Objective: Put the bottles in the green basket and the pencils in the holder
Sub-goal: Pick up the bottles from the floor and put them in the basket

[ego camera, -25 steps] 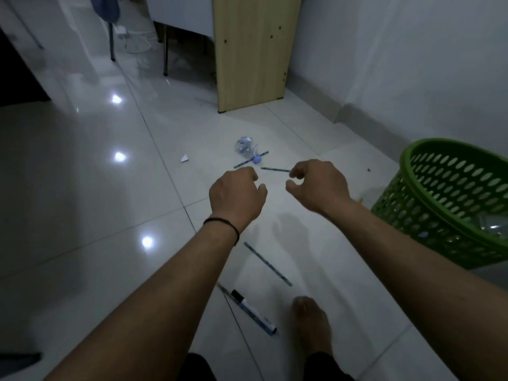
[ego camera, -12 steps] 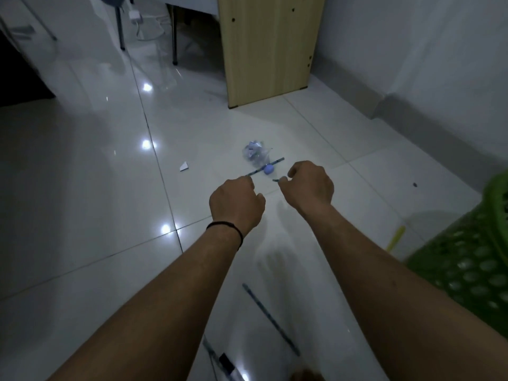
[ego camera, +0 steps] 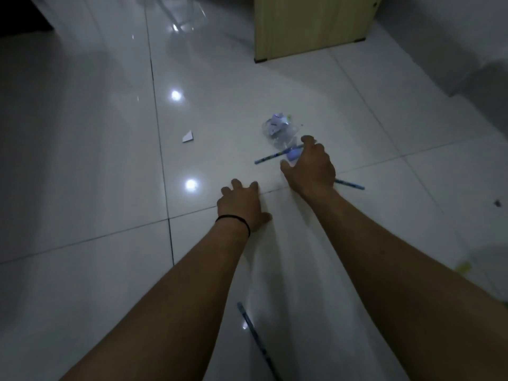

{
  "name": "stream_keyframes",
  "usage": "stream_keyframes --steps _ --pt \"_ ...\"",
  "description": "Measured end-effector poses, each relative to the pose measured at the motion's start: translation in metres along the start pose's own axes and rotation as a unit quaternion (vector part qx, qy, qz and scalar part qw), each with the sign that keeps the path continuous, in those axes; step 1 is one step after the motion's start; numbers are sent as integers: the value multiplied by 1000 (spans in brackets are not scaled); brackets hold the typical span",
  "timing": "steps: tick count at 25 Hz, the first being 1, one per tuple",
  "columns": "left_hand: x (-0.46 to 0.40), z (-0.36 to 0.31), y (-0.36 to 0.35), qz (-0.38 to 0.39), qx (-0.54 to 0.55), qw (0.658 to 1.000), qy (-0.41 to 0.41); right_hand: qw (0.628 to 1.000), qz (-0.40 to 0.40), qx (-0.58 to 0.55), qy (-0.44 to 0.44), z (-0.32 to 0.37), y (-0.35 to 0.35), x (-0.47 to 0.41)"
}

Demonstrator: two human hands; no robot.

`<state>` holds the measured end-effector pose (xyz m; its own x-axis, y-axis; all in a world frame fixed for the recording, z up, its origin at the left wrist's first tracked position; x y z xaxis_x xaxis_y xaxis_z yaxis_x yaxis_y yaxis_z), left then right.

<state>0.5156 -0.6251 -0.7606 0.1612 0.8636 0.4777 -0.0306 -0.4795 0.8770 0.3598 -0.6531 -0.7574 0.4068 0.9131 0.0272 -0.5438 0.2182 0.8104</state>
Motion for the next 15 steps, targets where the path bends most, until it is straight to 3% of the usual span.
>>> stream_keyframes --steps 10,15 --pt "-8 2 -14 11 -18 1000 1 1000 -6 3 -8 -4 -25 -28" --pt "6 14 -16 -23 -20 999 -39 995 -40 -90 -1 1 -14 -17"
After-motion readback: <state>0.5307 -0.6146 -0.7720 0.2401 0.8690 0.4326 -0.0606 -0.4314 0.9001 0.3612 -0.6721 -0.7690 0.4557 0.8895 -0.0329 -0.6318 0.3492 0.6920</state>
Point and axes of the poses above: each hand's wrist, its own x-axis away from the middle knuckle, its own y-axis out of the back of the hand, z = x × y, the point moved 1 cm from there along -x, towards the middle knuckle, and after that the axes turned 5 degrees about -x, right-handed, at the moved point
